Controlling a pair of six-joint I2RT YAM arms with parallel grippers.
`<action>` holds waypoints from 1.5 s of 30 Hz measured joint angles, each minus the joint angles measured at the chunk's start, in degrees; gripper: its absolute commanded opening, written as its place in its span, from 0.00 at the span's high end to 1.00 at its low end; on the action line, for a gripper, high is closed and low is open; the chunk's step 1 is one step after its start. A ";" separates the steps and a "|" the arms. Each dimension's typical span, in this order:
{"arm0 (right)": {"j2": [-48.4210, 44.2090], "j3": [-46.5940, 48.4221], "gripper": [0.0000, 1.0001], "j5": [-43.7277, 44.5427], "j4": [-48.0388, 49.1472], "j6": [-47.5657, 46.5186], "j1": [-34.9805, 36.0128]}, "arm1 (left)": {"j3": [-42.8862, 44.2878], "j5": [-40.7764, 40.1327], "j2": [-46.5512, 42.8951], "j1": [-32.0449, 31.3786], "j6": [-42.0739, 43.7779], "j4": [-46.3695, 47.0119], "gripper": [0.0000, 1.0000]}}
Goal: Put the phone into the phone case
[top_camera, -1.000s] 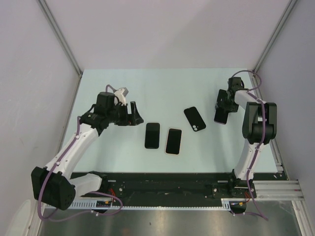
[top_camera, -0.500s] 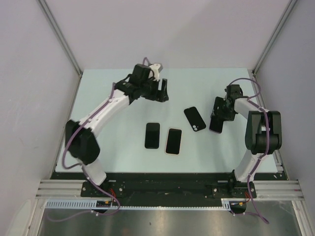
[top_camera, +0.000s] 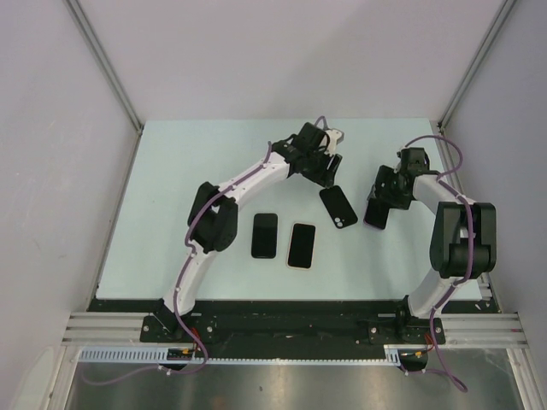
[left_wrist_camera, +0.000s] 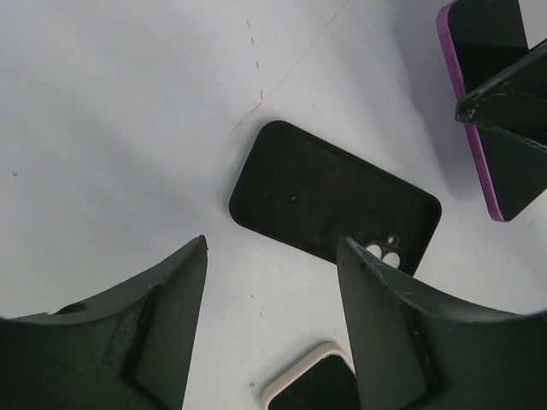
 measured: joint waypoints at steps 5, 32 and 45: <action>0.00 -0.17 0.50 -0.87 0.39 0.37 -0.68 | 1.22 -0.11 2.08 0.24 0.39 1.33 0.38; -0.57 -0.79 0.52 -4.35 2.32 0.98 -2.78 | 4.28 -1.60 11.78 0.35 0.44 3.34 0.80; -0.61 -0.90 0.53 -5.75 2.91 1.60 -4.50 | -6.05 -4.74 5.81 1.31 -11.32 5.90 1.00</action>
